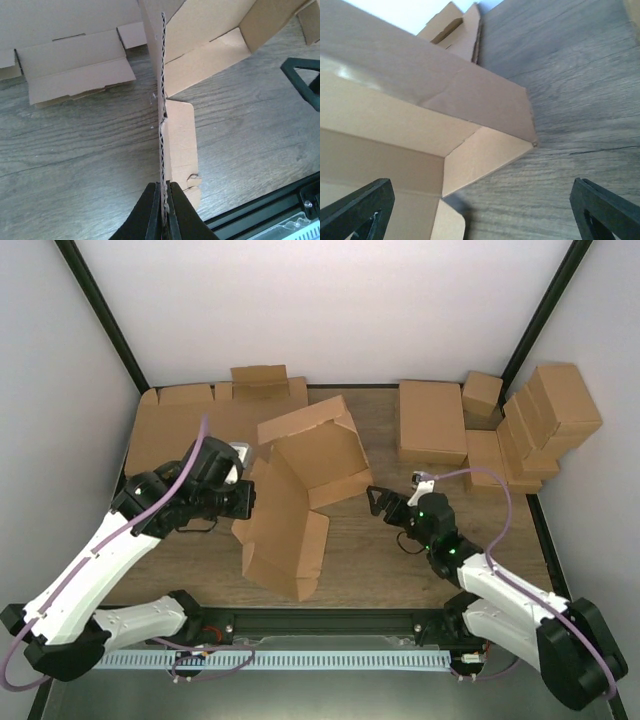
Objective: Fold the paper box
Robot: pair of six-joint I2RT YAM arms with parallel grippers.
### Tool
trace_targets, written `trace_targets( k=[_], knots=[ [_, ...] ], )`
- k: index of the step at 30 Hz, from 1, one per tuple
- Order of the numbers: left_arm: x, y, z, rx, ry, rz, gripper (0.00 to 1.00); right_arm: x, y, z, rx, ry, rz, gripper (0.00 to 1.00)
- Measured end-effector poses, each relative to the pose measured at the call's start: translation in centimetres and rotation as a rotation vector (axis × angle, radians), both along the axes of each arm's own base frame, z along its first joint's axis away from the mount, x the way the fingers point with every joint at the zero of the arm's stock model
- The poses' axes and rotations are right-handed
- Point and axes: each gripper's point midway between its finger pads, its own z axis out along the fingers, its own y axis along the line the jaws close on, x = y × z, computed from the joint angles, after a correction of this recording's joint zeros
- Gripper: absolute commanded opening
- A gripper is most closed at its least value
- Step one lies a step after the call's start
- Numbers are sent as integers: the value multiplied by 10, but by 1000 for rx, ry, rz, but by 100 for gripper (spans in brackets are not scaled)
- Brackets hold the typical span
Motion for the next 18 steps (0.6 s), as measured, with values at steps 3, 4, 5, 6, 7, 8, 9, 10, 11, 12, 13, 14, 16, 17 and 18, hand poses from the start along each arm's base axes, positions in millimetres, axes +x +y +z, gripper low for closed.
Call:
trace_targets(
  k=[3,4,5,6,7,8,9,10,11,12,13,14,16,17,18],
  knots=[
    [-1,3,0,28,13,1,4,-10,3,5,-24,-17,57,100],
    [-1,4,0,36,16,0,4,-14,4,5,-37,-18,77,100],
    [-2,4,0,42,21,-1,4,-17,4,4,-48,-19,93,100],
    [-2,5,0,48,24,-3,4,-19,5,4,-59,-18,106,100],
    [-3,6,0,54,27,-6,4,-22,5,3,-75,-19,124,100],
    [-3,6,0,60,30,-9,4,-24,5,2,-86,-20,135,100],
    [-4,7,0,64,32,-11,4,-26,6,1,-99,-22,150,100],
    [-5,8,1,71,37,-14,4,-28,7,0,-114,-25,168,100],
    [-6,9,1,76,41,-16,4,-29,9,-1,-130,-26,186,100],
    [-7,9,2,80,43,-18,4,-30,10,-2,-146,-30,206,100],
    [-7,9,3,82,46,-19,4,-30,12,-1,-164,-34,226,100],
    [-7,10,3,87,48,-21,4,-29,15,1,-180,-43,246,100],
    [-8,10,1,97,55,-27,4,-27,20,7,-210,-68,284,100],
    [-8,10,0,101,58,-29,4,-25,24,11,-223,-84,302,100],
    [-8,10,-1,106,62,-32,4,-23,27,17,-234,-102,320,100]
  ],
)
